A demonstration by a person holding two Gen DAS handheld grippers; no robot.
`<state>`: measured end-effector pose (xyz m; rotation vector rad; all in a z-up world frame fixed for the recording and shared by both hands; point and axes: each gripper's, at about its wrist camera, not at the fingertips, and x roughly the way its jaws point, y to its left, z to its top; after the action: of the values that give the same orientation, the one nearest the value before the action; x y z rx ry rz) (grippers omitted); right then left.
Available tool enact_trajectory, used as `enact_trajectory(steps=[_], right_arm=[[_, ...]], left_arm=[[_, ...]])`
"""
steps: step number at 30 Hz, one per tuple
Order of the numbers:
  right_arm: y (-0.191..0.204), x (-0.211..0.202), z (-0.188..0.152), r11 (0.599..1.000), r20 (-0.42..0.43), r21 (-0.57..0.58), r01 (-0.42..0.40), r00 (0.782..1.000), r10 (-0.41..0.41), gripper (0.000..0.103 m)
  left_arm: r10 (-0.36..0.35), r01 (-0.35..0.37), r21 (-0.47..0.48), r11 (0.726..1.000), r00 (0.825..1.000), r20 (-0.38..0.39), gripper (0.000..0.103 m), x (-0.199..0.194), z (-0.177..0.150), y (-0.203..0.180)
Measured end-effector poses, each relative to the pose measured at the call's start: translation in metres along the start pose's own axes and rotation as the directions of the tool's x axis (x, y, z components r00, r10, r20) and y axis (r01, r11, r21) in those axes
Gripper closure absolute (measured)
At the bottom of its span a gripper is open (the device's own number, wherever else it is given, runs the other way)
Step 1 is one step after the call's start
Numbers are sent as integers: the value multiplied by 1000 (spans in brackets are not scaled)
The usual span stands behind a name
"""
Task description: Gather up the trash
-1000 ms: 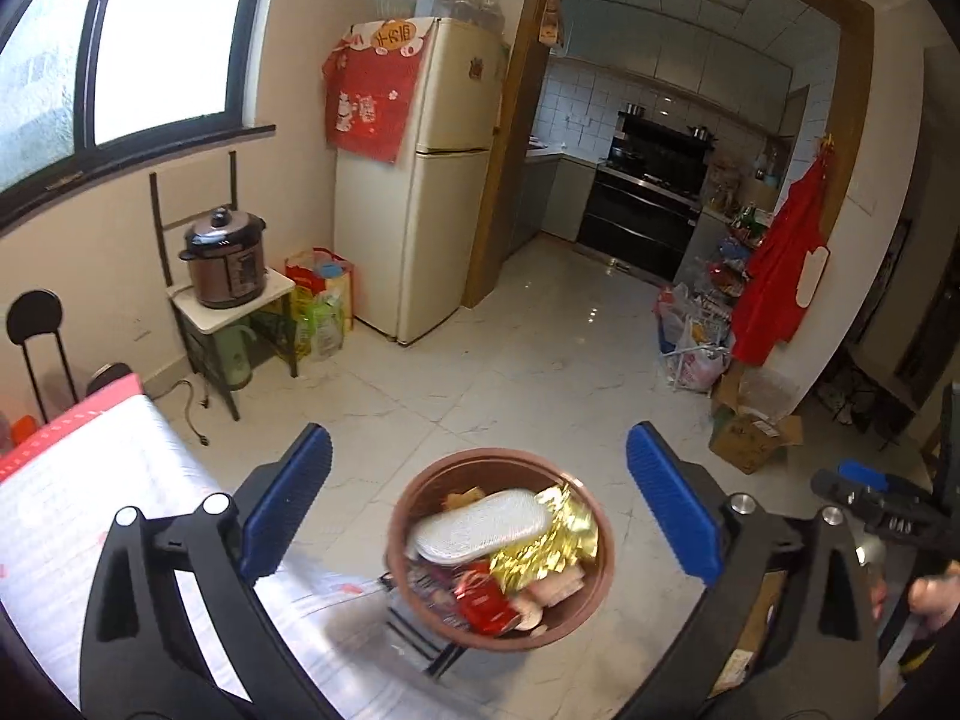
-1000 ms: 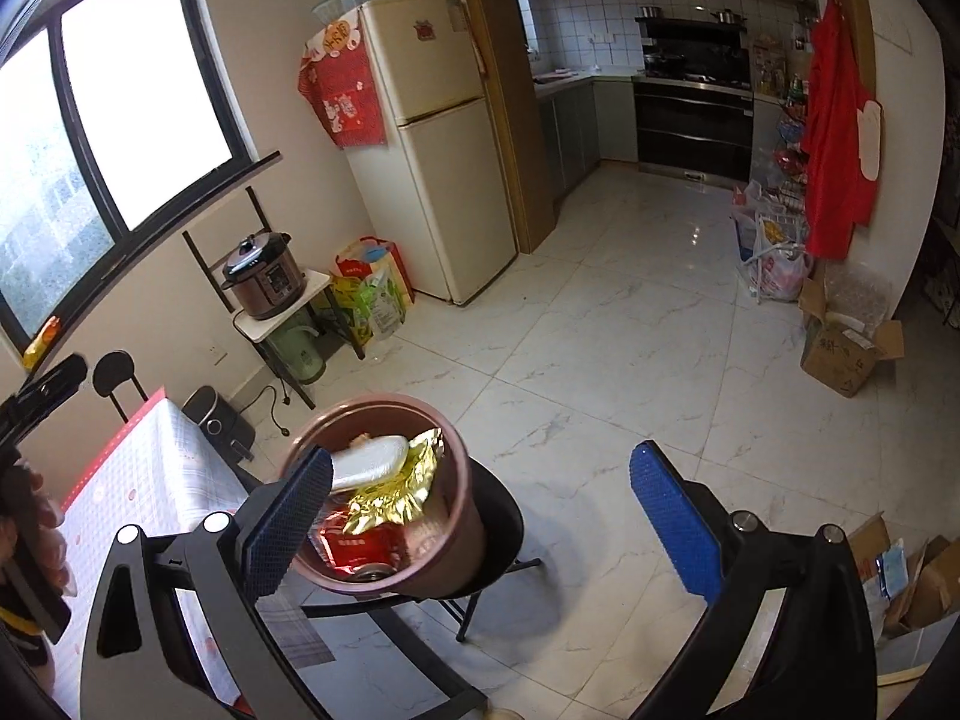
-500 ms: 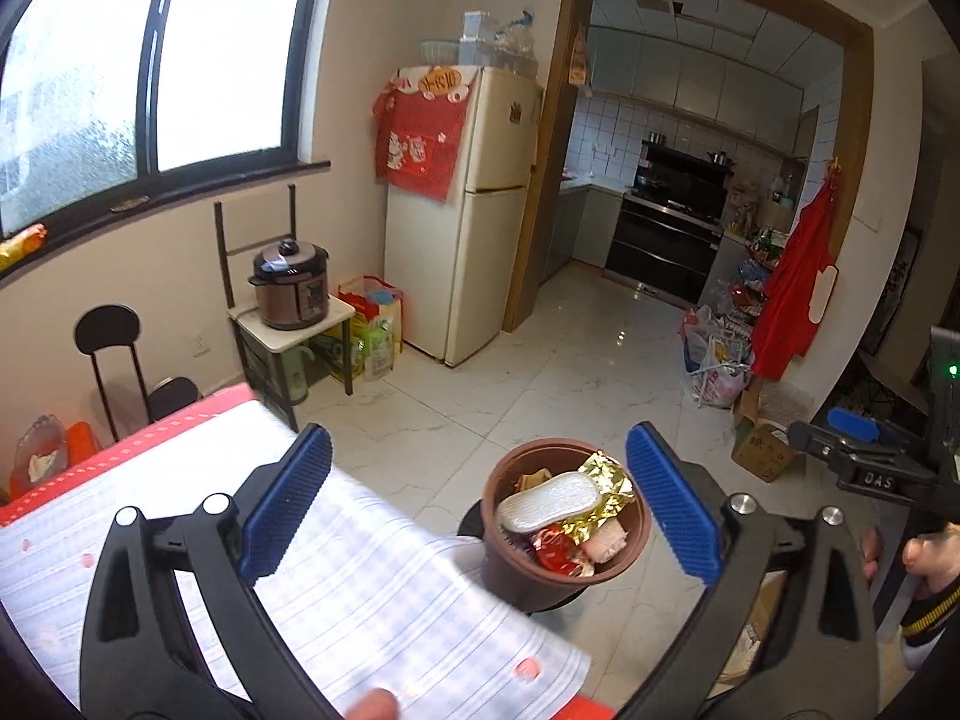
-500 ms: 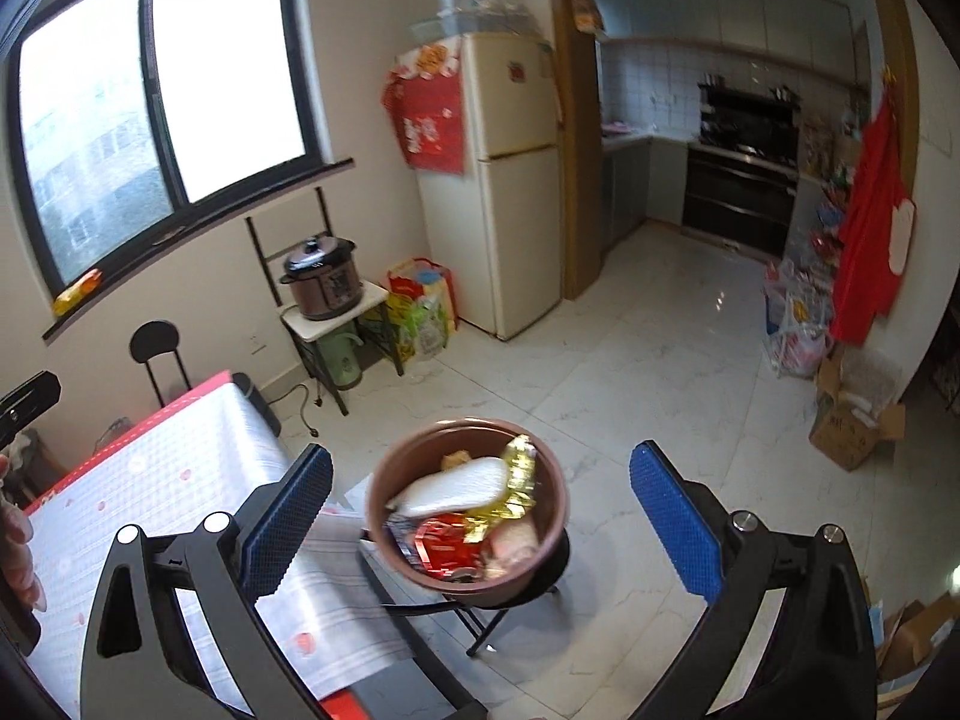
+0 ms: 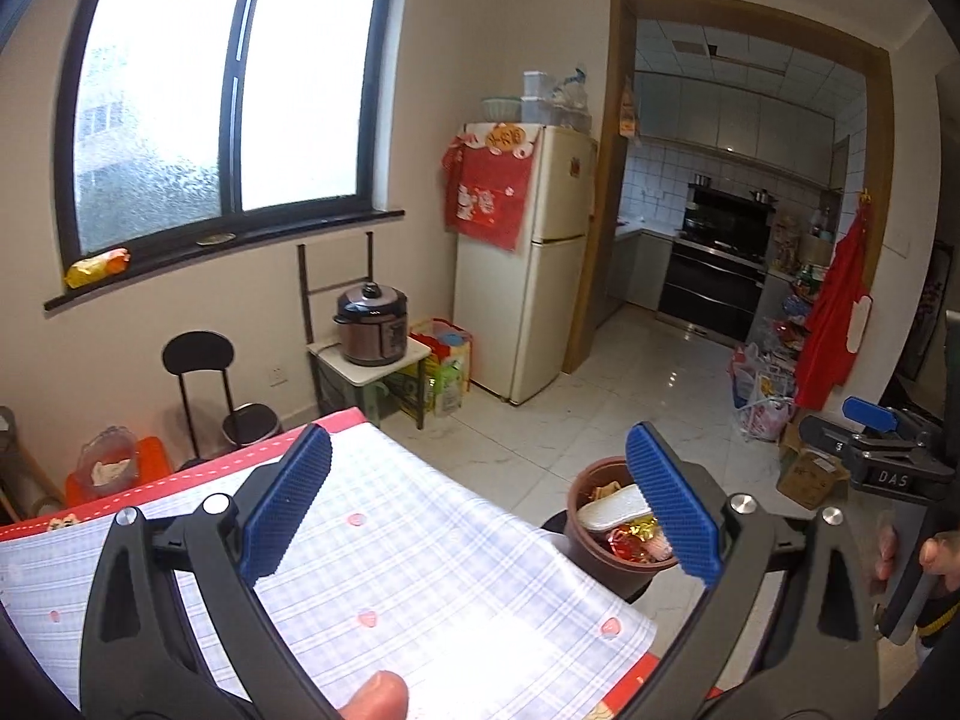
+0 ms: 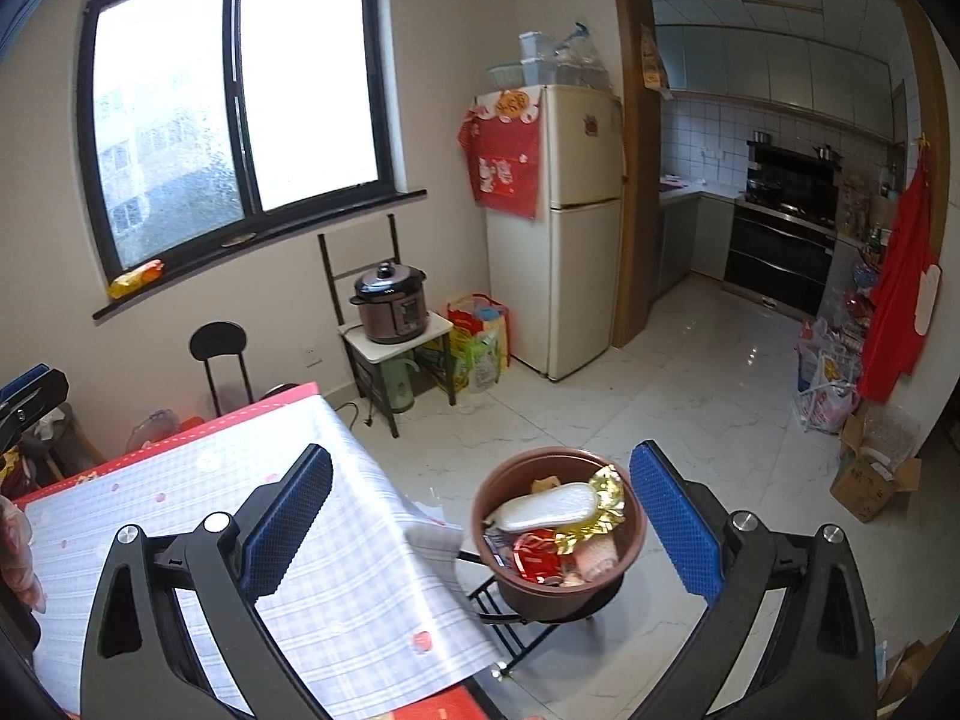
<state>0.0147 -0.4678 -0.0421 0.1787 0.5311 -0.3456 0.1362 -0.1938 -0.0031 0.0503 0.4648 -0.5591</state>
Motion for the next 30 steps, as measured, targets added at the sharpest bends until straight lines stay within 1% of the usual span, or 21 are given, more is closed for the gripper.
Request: enact_trajectory(steps=[5, 12, 17, 30], right_arm=[[18, -10, 0, 1000, 16, -10, -13, 1000, 13, 5], [30, -17, -1, 1000, 24, -18, -22, 999, 23, 5], [32, -20, -1, 1000, 26, -22, -21, 999, 21, 5], [31, -18, -2, 1000, 30, -23, -4, 1000, 4, 5]], left_arm=[[27, -26, -13, 1000, 1000, 13, 6, -23, -2, 21], [57, -57, -14, 998, 998, 26, 6, -40, -4, 32], [69, -68, -16, 998, 997, 28, 6, -45, -5, 31], [70, -70, -20, 997, 997, 30, 6, -45, -4, 36]])
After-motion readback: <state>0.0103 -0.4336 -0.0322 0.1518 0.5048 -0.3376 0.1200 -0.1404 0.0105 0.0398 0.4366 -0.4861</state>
